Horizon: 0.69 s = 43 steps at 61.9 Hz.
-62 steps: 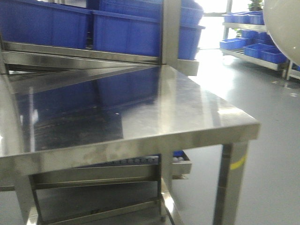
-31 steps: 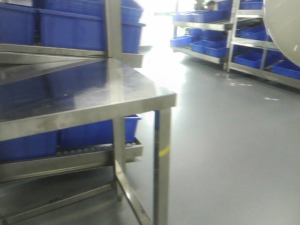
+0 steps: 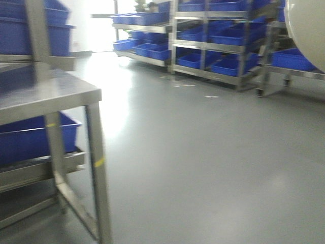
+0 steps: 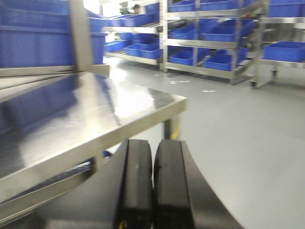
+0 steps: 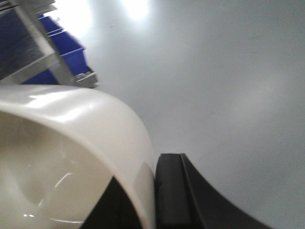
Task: Move white bin to right shelf second layer
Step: 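Drive the base away from the table holding the bin in the right gripper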
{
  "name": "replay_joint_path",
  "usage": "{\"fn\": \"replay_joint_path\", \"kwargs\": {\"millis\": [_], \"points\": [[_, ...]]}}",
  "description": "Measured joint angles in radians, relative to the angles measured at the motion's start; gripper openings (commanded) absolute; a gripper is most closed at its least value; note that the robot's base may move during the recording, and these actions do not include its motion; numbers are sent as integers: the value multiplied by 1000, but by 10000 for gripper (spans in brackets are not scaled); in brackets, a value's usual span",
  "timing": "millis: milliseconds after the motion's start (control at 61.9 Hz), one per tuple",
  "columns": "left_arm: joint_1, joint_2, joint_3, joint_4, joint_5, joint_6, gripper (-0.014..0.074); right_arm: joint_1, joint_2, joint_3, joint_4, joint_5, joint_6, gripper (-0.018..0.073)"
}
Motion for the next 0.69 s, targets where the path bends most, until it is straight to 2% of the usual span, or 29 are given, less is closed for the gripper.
{"fn": "replay_joint_path", "kwargs": {"millis": [694], "points": [[0,0,0,0,0,0,85,0,0,0,0,0,0,49]]}}
